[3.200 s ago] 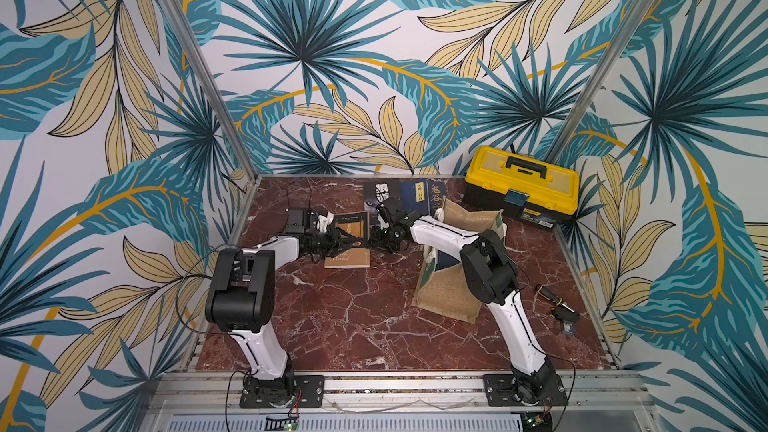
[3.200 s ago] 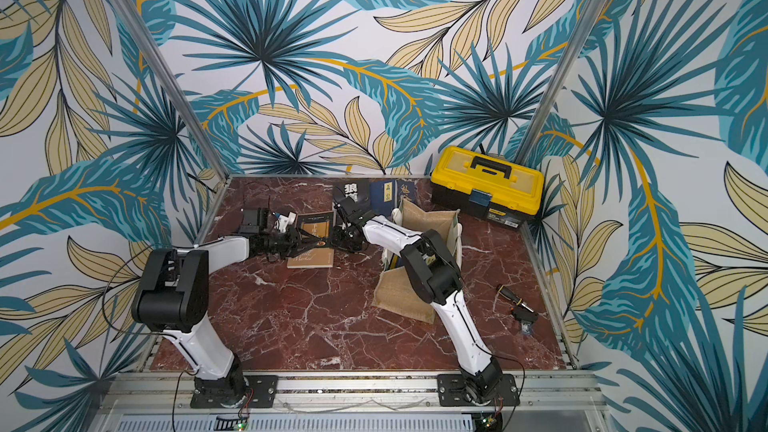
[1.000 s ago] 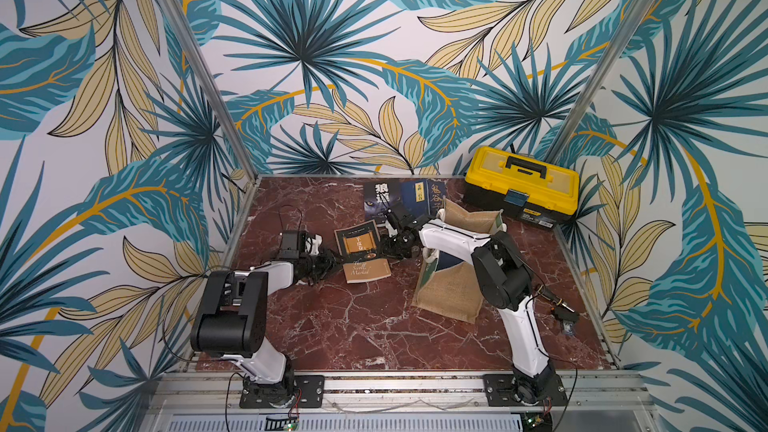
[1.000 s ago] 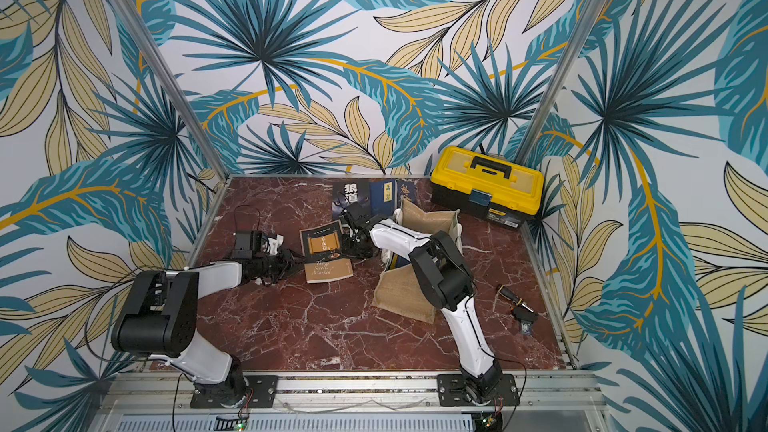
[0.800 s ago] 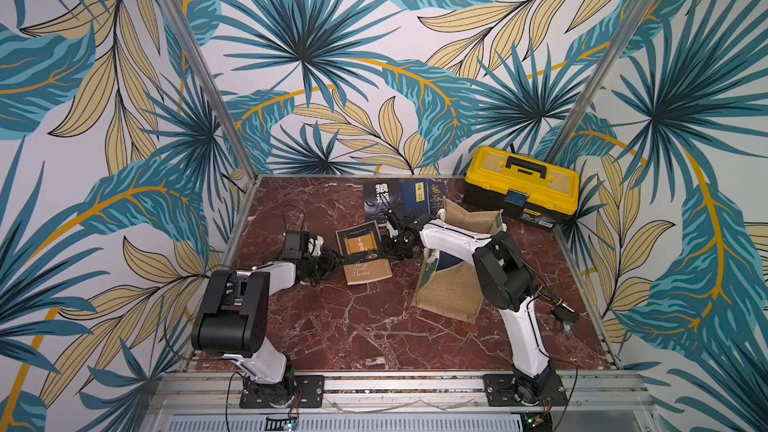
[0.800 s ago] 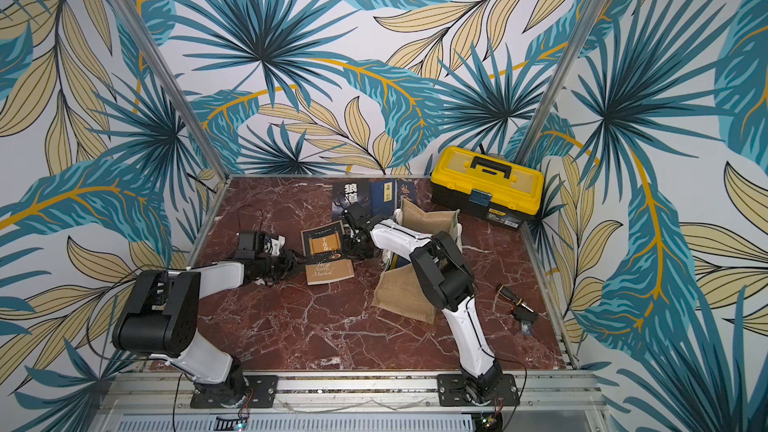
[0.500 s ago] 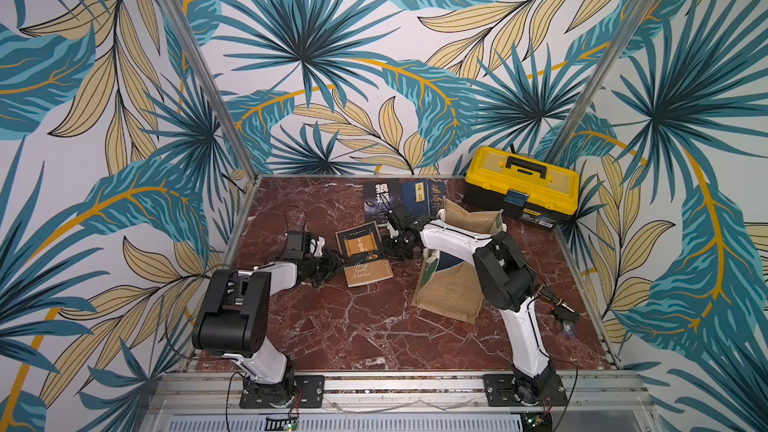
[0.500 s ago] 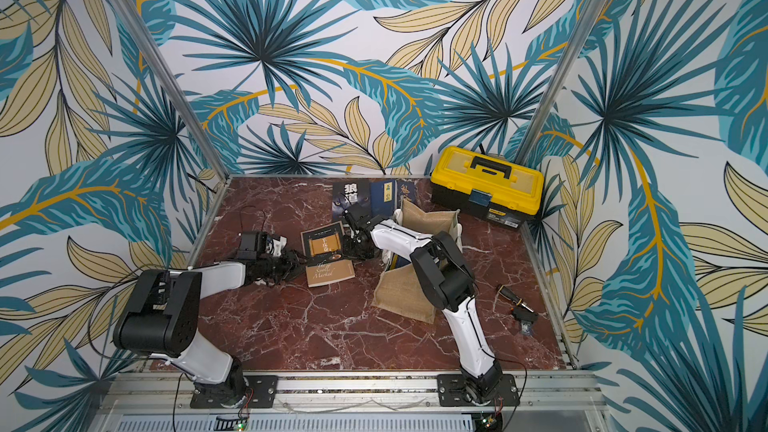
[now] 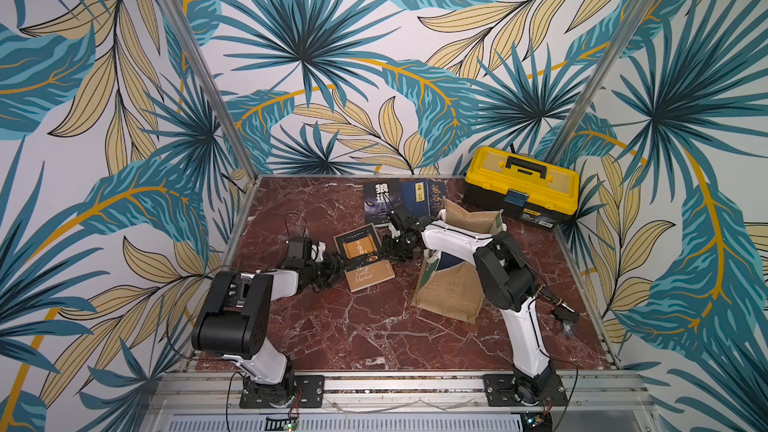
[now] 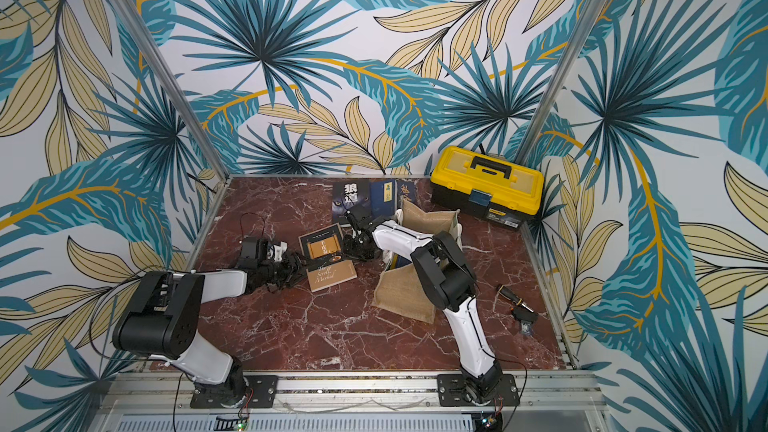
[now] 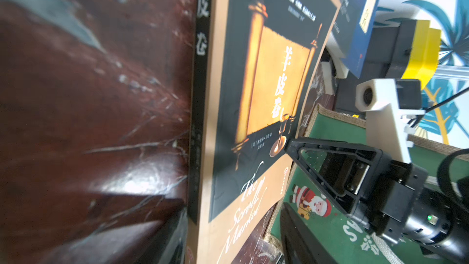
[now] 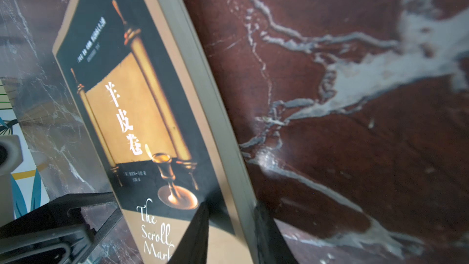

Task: Put the books into the canvas bag
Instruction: Pick up the book from the center of the board.

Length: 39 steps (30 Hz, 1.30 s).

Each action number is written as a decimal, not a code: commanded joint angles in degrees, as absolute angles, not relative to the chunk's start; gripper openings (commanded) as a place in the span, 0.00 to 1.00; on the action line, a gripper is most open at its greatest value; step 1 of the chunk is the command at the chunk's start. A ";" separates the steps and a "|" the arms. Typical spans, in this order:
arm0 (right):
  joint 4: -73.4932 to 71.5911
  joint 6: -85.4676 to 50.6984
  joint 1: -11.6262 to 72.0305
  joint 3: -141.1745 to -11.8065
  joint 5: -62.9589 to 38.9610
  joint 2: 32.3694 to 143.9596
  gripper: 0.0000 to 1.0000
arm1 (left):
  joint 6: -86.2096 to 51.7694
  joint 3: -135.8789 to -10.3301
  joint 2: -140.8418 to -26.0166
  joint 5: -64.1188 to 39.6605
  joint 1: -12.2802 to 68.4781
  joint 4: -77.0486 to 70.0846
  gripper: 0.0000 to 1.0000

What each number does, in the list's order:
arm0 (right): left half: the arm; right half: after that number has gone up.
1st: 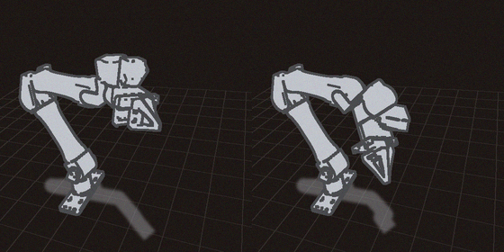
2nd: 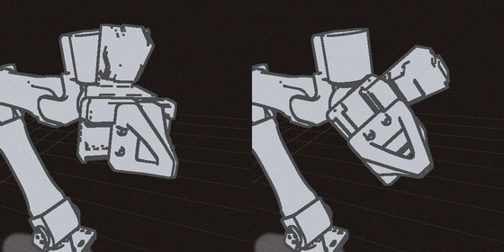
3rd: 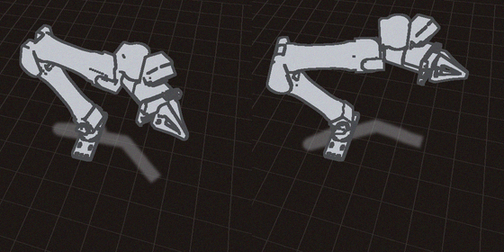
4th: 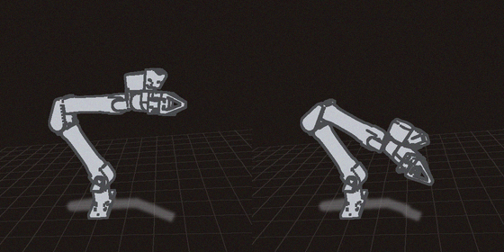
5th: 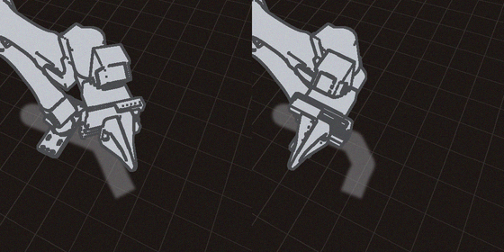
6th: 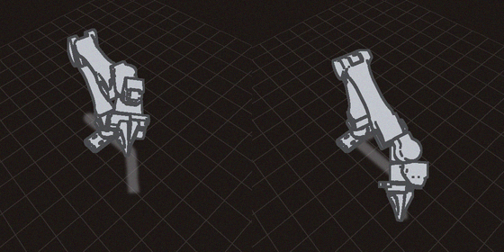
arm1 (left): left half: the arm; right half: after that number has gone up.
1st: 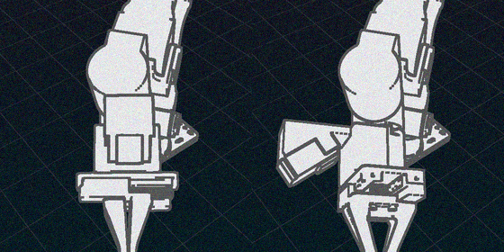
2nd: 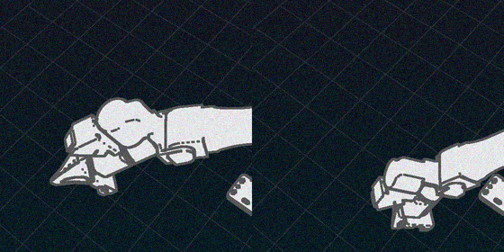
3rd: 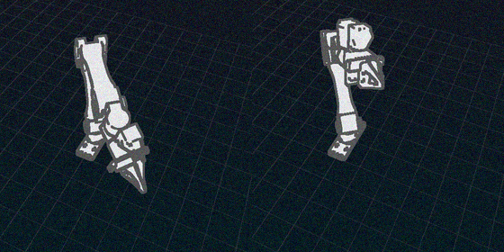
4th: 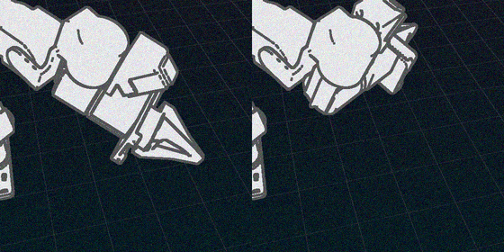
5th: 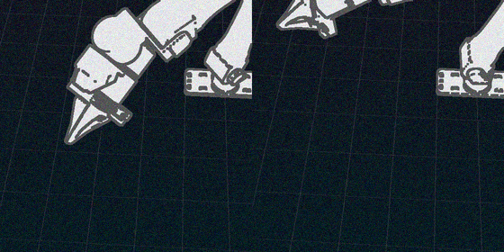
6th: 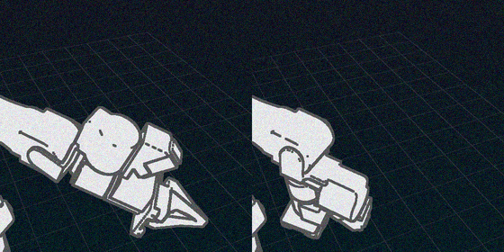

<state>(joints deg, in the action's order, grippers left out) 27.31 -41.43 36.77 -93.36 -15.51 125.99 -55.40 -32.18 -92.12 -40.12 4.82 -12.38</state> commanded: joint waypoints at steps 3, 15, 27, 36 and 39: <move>29.24 -42.02 40.34 -91.49 -26.11 129.86 0.35 | -63.25 -28.94 -95.80 -48.88 7.56 -32.08 0.46; 33.84 -39.58 40.20 -92.77 -22.22 126.77 0.40 | -64.43 -29.18 -91.35 -46.00 8.09 -31.31 0.09; 44.45 -31.55 40.27 -106.40 -15.45 111.87 0.53 | -46.20 -44.40 -68.92 -44.09 7.83 4.17 0.04; 42.48 -33.45 38.86 -106.34 -16.80 98.74 0.60 | -47.11 -54.86 -61.69 -53.62 7.82 3.97 0.00; 37.77 -36.62 36.80 -102.33 -21.04 94.25 0.62 | -47.82 -57.13 -59.57 -56.26 8.08 2.63 0.00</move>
